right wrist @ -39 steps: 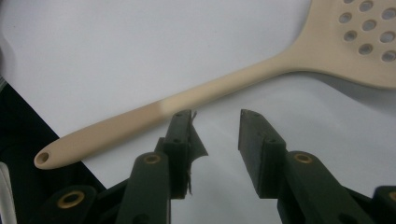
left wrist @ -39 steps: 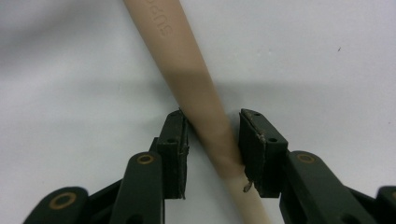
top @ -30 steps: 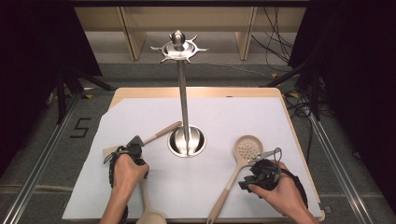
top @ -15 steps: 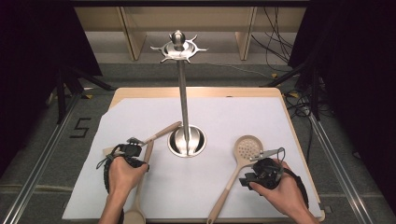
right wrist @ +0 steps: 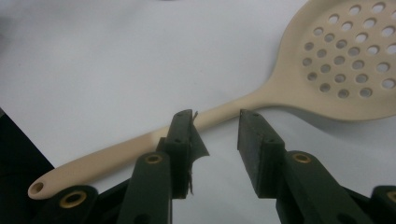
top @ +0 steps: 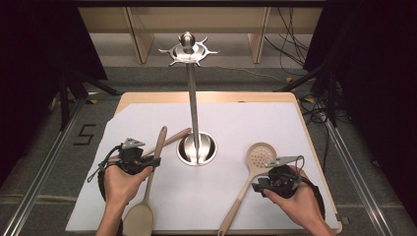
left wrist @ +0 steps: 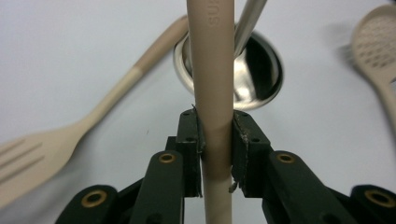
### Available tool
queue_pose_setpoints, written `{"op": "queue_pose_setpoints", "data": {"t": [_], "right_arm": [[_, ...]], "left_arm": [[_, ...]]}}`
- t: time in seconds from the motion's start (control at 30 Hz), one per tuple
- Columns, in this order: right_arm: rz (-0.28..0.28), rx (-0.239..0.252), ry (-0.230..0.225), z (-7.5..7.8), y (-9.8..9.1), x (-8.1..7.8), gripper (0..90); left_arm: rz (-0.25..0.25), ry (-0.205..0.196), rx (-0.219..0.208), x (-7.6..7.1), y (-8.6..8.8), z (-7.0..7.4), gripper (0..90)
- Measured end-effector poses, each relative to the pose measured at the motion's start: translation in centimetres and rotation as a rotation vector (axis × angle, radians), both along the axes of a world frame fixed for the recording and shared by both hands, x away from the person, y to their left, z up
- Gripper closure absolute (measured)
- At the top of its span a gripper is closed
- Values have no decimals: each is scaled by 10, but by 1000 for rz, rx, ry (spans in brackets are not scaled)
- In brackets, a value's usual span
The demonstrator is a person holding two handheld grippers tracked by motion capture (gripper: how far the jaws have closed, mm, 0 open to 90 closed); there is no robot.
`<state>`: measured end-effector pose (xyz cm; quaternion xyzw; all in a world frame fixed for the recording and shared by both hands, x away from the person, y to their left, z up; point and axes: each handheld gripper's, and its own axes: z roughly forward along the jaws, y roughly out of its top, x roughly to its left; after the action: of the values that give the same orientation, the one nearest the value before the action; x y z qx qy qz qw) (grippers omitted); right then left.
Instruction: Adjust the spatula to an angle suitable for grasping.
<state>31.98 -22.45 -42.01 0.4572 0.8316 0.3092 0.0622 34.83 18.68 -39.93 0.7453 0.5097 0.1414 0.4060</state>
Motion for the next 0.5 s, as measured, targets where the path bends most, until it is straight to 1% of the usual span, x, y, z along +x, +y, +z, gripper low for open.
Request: {"op": "queue_pose_setpoints", "data": {"t": [0.03, 0.07, 0.1, 0.13, 0.17, 0.2, 0.23, 0.27, 0.3, 0.33, 0.37, 0.4, 0.43, 0.47, 0.5], "right_arm": [[-1, 3, -3, 1, 0, 0, 665], [0, 9, -17, 2, -1, 0, 665], [-10, 16, -16, 3, -1, -1, 664], [-8, 19, -28, 3, -1, -1, 664], [-24, 26, -16, 4, -1, -2, 664], [-16, 37, -57, 2, -1, 0, 663], [-16, 37, -57, 2, -1, 0, 663], [-43, 36, -3, 5, -1, -3, 663], [-45, 39, -3, 5, -1, -3, 662], [-46, 38, -3, 5, -1, -3, 662], [-47, 40, -4, 5, -1, -3, 662], [-49, 42, -5, 5, -1, -3, 662], [-49, 42, -5, 5, -1, -3, 662], [-58, 42, 15, 6, -1, -4, 661], [-70, 53, 8, 6, 0, -4, 661]], "left_arm": [[-10, -32, 7, 0, 1, 2, 739], [-14, -85, -9, -3, 1, 5, 739], [-15, -104, -22, -3, 1, 6, 739], [-23, -132, -36, -2, 1, 7, 740], [-36, -140, -32, -3, 1, 8, 739], [-39, -149, -39, -3, 1, 10, 740], [-39, -149, -39, -3, 1, 10, 740], [-49, -184, -52, -2, 2, 12, 740], [-49, -184, -52, -2, 2, 12, 741], [-49, -209, -72, -2, 4, 16, 741], [-46, -224, -88, -2, 5, 18, 741], [-45, -238, -102, -2, 7, 20, 741], [-45, -238, -102, -2, 7, 20, 741], [-49, -265, -121, -1, 11, 24, 741], [-49, -277, -135, -2, 13, 26, 741]]}}
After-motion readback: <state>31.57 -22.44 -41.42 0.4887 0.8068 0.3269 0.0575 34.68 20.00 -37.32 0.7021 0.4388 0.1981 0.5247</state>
